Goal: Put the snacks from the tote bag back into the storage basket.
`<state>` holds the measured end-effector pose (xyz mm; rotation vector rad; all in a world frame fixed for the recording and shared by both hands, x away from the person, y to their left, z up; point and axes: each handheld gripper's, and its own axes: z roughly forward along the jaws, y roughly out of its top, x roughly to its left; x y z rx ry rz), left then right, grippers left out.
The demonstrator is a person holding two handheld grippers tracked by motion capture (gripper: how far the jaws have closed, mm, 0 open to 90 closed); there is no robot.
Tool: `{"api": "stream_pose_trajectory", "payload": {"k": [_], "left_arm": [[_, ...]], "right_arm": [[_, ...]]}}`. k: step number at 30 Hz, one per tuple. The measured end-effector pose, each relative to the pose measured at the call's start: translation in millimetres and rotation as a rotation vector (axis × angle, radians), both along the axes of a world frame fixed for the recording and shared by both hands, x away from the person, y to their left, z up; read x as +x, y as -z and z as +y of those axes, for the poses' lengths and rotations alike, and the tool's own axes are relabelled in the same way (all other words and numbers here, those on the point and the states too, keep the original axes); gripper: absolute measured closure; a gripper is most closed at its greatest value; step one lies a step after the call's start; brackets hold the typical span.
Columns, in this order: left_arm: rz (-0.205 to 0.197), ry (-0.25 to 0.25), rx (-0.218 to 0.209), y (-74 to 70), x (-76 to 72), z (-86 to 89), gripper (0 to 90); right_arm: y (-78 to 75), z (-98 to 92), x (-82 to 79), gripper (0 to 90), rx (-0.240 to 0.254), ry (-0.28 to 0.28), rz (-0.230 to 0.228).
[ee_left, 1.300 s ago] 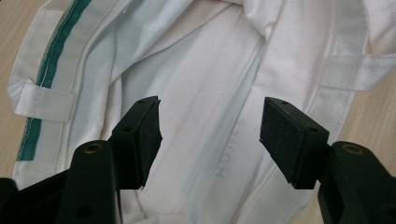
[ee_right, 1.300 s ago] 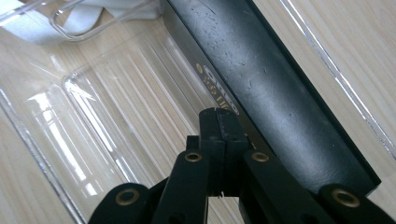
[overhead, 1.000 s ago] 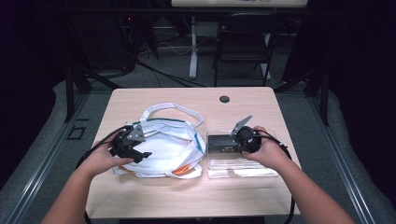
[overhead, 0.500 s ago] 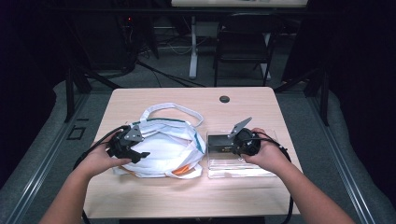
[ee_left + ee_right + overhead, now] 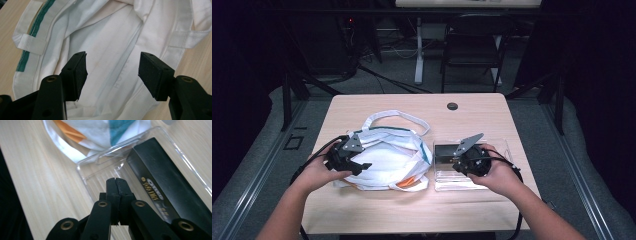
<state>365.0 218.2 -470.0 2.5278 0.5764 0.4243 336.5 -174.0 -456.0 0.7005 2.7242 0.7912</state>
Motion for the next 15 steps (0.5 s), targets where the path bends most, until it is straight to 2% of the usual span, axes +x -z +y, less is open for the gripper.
{"api": "stream_pose_trajectory", "payload": {"k": [2, 15], "left_arm": [[-0.005, -0.011, -0.008, 0.3, -1.8, 1.0, 39.7], [-0.028, -0.097, -0.066, -6.4, -17.3, 6.1, 41.3]], "right_arm": [[-0.8, 2.6, -5.1, 89.6, -0.006, -0.017, 0.0], [-1.8, 18.0, -31.9, 89.2, 0.057, -0.05, -0.022]]}}
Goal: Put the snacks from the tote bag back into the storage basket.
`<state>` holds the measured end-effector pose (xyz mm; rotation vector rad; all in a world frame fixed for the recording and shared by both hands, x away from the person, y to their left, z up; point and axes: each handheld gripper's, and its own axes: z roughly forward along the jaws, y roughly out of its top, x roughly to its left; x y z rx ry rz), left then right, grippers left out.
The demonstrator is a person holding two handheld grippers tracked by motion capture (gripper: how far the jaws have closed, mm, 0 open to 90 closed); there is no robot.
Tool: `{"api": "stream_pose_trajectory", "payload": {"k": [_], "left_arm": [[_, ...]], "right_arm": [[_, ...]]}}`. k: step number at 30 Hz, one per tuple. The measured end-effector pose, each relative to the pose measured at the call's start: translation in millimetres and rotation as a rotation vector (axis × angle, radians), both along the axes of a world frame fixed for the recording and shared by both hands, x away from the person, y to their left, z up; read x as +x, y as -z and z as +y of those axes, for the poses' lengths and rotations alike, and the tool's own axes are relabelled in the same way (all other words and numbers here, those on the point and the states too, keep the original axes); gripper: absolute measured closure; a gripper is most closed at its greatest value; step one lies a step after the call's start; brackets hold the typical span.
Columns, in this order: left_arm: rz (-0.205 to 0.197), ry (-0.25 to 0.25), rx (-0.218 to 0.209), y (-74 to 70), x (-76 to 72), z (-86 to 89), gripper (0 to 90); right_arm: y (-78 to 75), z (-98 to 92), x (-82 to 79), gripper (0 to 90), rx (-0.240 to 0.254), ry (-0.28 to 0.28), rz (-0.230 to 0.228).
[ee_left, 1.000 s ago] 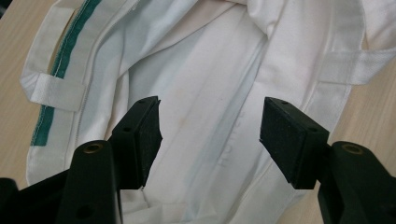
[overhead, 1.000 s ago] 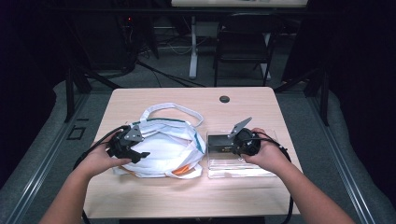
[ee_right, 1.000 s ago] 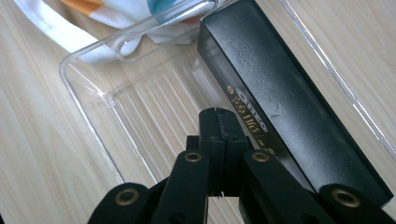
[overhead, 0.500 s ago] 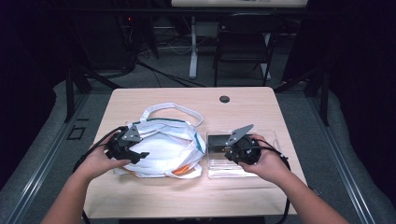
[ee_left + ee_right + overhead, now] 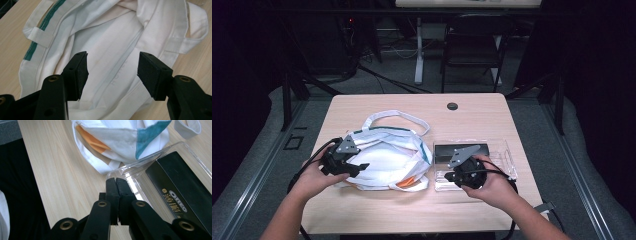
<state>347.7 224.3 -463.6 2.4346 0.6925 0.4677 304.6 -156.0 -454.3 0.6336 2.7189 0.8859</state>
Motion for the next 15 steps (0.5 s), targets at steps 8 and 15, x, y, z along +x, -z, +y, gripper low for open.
{"api": "stream_pose_trajectory", "payload": {"k": [8, 15], "left_arm": [[-0.025, -0.028, -0.029, -3.8, -11.8, -0.1, 41.8], [-0.04, -0.033, -0.057, -0.5, -22.6, 0.3, 41.8]], "right_arm": [[6.2, 8.9, -14.0, 88.4, 0.002, -0.008, -0.021], [14.0, 12.9, -22.2, 88.3, 0.006, -0.006, -0.03]]}}
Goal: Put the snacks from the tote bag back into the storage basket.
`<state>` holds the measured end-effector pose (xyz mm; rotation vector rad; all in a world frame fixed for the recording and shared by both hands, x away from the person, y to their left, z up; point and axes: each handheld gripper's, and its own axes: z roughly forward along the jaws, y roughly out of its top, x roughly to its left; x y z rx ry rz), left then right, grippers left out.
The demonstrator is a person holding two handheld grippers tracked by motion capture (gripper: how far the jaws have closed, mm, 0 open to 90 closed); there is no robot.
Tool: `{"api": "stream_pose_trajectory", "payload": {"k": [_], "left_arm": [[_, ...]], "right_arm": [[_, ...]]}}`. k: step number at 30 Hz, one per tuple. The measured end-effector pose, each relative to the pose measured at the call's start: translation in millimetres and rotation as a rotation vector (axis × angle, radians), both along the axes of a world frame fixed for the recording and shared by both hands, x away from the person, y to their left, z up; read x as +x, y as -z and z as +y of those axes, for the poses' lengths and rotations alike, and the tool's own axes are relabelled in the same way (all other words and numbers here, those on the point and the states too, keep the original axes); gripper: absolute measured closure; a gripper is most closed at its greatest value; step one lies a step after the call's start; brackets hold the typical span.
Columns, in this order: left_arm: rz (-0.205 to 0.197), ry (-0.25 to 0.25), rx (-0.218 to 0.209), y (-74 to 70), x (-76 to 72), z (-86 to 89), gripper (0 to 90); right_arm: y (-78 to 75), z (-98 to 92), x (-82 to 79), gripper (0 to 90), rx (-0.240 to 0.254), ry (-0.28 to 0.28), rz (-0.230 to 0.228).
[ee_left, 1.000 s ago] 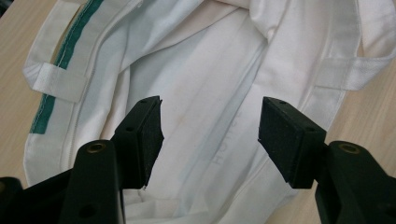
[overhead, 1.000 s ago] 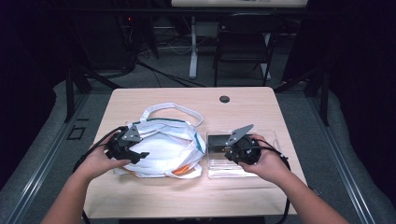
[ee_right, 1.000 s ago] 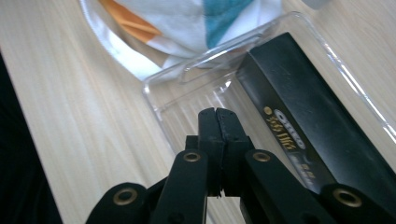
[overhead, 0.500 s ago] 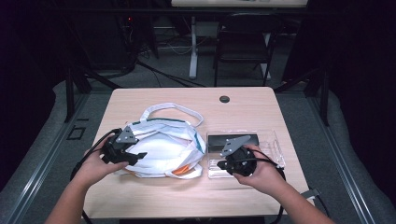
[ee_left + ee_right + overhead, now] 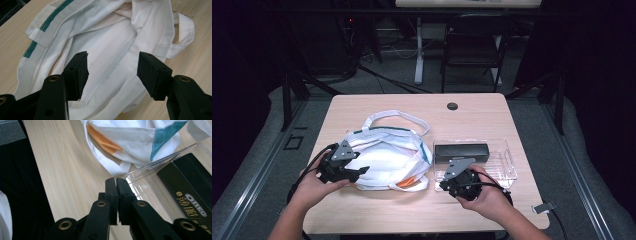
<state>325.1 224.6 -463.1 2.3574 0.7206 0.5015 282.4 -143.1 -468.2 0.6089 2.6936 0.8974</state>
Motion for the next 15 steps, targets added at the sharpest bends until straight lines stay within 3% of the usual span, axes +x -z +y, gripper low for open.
{"api": "stream_pose_trajectory", "payload": {"k": [6, 15], "left_arm": [[-0.012, -0.006, -0.021, 5.4, -8.0, 2.2, 41.8], [-0.016, -0.019, -0.049, 17.3, -16.8, 1.6, 41.8]], "right_arm": [[11.8, 2.5, -5.6, 88.2, 0.038, 0.014, 0.015], [24.5, 7.3, -14.3, 88.1, 0.065, 0.03, 0.002]]}}
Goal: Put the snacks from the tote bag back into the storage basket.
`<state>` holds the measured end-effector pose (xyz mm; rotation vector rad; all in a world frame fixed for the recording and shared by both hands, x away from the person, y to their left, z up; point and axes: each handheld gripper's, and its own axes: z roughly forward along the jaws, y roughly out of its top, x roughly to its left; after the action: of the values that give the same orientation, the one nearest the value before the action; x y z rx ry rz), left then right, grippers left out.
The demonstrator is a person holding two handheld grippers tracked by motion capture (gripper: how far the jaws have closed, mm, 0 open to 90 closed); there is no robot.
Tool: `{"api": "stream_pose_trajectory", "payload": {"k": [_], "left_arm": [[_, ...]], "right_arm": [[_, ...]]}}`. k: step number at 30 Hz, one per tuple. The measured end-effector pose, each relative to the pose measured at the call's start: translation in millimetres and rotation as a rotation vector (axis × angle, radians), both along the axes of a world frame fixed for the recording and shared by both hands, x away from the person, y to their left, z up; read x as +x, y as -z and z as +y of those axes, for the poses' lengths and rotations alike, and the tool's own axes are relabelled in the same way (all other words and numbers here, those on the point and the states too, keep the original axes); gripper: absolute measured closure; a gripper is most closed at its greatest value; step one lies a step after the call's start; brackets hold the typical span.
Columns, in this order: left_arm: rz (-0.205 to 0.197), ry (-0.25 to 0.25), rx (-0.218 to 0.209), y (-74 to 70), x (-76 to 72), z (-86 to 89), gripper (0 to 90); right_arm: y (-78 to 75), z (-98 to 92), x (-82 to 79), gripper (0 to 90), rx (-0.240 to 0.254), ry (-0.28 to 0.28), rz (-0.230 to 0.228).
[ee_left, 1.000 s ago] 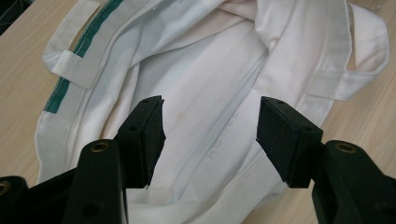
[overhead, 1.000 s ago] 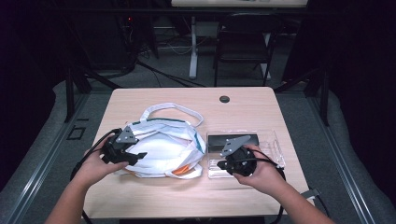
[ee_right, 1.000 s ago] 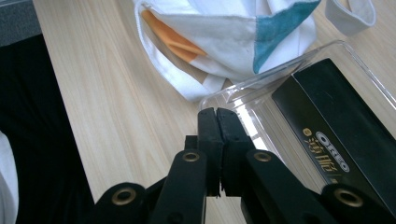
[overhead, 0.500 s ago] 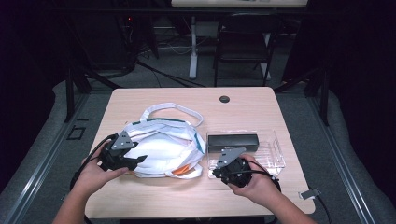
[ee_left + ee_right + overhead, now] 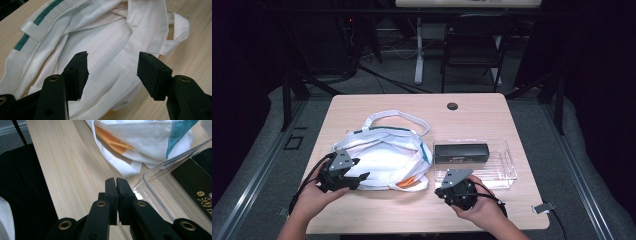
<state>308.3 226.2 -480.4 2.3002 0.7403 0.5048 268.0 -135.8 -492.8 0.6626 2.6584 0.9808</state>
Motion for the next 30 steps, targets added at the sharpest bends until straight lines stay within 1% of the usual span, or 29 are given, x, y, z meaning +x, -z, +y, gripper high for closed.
{"api": "stream_pose_trajectory", "payload": {"k": [1, 2, 3, 4, 5, 6, 7, 8, 9, 10, 13, 14, 15, 16, 19, 21, 25, 26, 27, 29, 30], "left_arm": [[-0.003, 0.0, 0.0, 2.5, -1.1, -0.8, 41.8], [-0.001, -0.001, -0.001, 4.0, -1.9, -1.3, 41.8], [-0.002, -0.001, 0.001, 5.5, -3.1, -1.7, 41.7], [-0.004, -0.003, -0.006, 7.3, -4.1, -2.0, 41.8], [-0.007, 0.0, -0.01, 8.6, -5.3, -2.1, 41.8], [-0.006, -0.001, -0.017, 9.5, -6.7, -2.5, 41.8], [-0.008, 0.001, -0.02, 10.2, -7.4, -2.5, 41.8], [-0.014, 0.0, -0.025, 11.0, -8.6, -2.8, 41.8], [-0.016, 0.0, -0.028, 11.9, -9.7, -3.0, 41.8], [-0.024, -0.003, -0.031, 13.0, -10.4, -3.3, 42.3], [-0.019, -0.008, -0.031, 15.4, -11.9, -3.4, 43.3], [-0.018, -0.013, -0.037, 16.8, -12.4, -3.6, 43.9], [-0.019, -0.012, -0.038, 17.7, -12.7, -3.4, 44.1], [-0.018, -0.015, -0.041, 18.6, -13.3, -3.4, 44.4], [-0.024, -0.014, -0.045, 20.6, -15.2, -3.0, 44.8], [-0.032, -0.017, -0.057, 22.2, -16.5, -3.1, 45.1], [-0.042, -0.021, -0.065, 25.2, -17.9, -3.3, 45.1], [-0.041, -0.021, -0.065, 25.8, -18.1, -3.4, 45.1], [-0.04, -0.022, -0.067, 27.0, -18.4, -3.6, 45.1], [-0.041, -0.021, -0.067, 28.7, -18.6, -4.0, 45.1], [-0.042, -0.023, -0.065, 29.5, -18.8, -4.4, 45.1]], "right_arm": [[1.6, 0.4, -0.6, 88.1, 0.0, -0.004, -0.001], [4.6, 1.3, -2.2, 88.1, 0.015, 0.004, 0.0], [5.4, 1.2, -2.5, 88.1, 0.007, 0.001, 0.002], [7.8, 1.7, -3.1, 88.0, 0.012, 0.0, 0.0], [16.3, 5.7, -5.2, 87.9, 0.081, 0.055, -0.078], [19.0, 5.6, -4.8, 87.8, 0.098, 0.034, -0.051], [19.5, 5.2, -4.8, 87.7, 0.085, 0.023, -0.032], [19.8, 4.8, -5.0, 87.6, 0.069, 0.02, -0.022], [21.5, 5.1, -5.3, 87.5, 0.065, 0.018, -0.016], [20.6, 4.5, -5.7, 87.3, 0.029, 0.008, 0.008], [26.1, 6.8, -6.7, 86.6, 0.021, 0.002, 0.01], [28.0, 7.4, -6.7, 86.3, 0.017, -0.003, 0.01], [30.4, 8.3, -7.1, 85.9, 0.027, 0.0, 0.013], [31.4, 8.4, -6.7, 85.3, 0.016, -0.007, 0.015], [36.7, 9.7, -7.3, 83.8, 0.029, 0.003, 0.021], [39.3, 9.9, -7.1, 83.0, 0.022, 0.0, 0.021], [44.7, 11.1, -8.1, 81.8, 0.021, 0.001, 0.021], [47.3, 11.9, -8.7, 81.0, 0.042, 0.004, 0.023], [47.8, 11.8, -8.7, 80.5, 0.037, 0.001, 0.022], [50.9, 12.4, -9.3, 78.2, 0.056, 0.006, 0.031], [51.7, 12.5, -9.3, 77.0, 0.055, 0.003, 0.03]]}}
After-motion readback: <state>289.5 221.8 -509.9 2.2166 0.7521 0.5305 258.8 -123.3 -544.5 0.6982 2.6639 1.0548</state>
